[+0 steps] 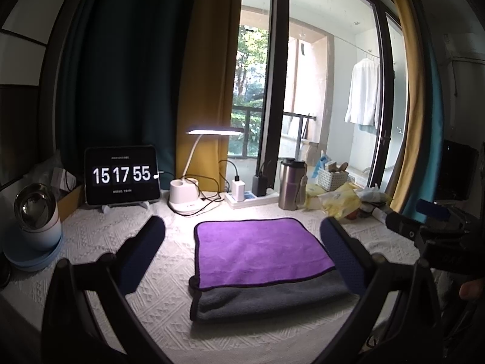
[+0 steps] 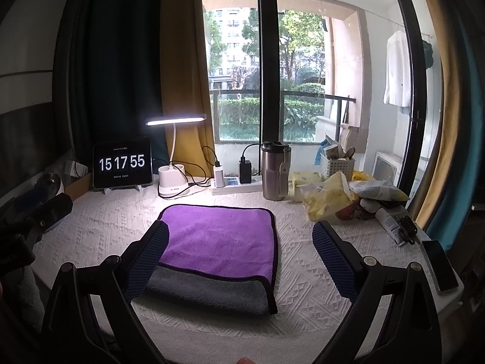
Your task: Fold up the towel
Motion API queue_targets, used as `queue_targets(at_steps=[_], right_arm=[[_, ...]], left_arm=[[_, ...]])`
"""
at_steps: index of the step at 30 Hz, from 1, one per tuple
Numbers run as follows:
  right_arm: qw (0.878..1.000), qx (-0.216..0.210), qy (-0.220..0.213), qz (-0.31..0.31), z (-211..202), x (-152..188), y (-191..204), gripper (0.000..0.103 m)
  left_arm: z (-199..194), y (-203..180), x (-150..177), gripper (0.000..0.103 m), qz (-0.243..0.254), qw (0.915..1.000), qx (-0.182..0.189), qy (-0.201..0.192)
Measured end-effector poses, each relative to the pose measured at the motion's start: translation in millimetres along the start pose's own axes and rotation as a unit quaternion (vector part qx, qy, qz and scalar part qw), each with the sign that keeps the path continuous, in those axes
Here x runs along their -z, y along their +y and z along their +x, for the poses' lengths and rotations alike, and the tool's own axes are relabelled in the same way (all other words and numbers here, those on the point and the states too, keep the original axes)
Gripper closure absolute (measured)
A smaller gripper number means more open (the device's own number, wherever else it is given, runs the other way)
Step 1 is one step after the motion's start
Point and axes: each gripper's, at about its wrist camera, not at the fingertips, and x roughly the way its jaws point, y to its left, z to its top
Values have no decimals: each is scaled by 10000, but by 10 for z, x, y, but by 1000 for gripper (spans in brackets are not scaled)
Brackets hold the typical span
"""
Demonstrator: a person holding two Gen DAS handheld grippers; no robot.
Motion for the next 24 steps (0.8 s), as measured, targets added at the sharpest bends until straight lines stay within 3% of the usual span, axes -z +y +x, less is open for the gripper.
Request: queue_targets(at_steps=[16, 24], right_arm=[[9983, -10, 589, 6, 543, 70, -211, 6], [9951, -109, 985, 28, 857, 163, -279, 14]], left_arm=[[681, 123, 208, 1, -68, 9951, -39, 987], [1039, 294, 407, 1, -182, 9885, -126, 1498]])
